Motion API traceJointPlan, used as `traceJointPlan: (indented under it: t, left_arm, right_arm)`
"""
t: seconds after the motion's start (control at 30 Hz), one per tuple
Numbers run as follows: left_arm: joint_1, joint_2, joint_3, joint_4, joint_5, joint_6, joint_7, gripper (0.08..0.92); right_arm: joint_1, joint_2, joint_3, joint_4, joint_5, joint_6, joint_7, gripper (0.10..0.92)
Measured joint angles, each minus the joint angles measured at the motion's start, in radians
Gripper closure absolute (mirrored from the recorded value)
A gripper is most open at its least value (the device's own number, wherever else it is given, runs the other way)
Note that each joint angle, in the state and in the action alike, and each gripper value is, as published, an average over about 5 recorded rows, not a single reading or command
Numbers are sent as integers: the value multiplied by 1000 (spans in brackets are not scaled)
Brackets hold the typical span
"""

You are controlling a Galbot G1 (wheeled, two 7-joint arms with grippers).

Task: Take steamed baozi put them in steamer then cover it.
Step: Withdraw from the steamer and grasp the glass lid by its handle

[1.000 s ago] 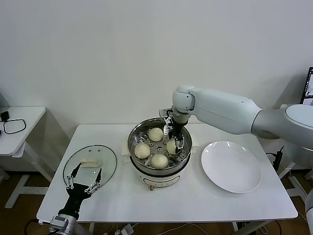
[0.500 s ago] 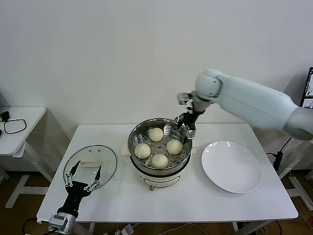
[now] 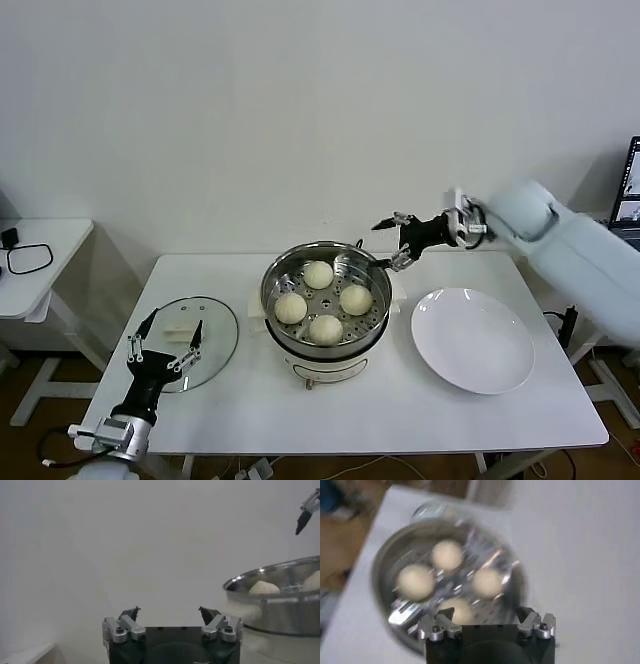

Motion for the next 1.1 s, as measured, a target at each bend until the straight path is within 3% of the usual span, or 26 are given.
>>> traceJointPlan:
  t: [0.23,0.47,0.77,1.1]
  left_arm:
    - [-23,20,13,-11,4,20,-44,177]
    - [-29,33,18,-26,-9,29,-72,177]
    - [-20,31,27,-24,1,7,-89,177]
    - [4,12,18,30,148,-75,-128,177]
  right_arm:
    - [-374,15,327,130,40,134,329,203]
    - [-718,136,596,253,-2,236,568,203]
    - [-1039,325,755,362,-106,372,753,203]
    - [-1245,470,818,427,-206,476,861,203]
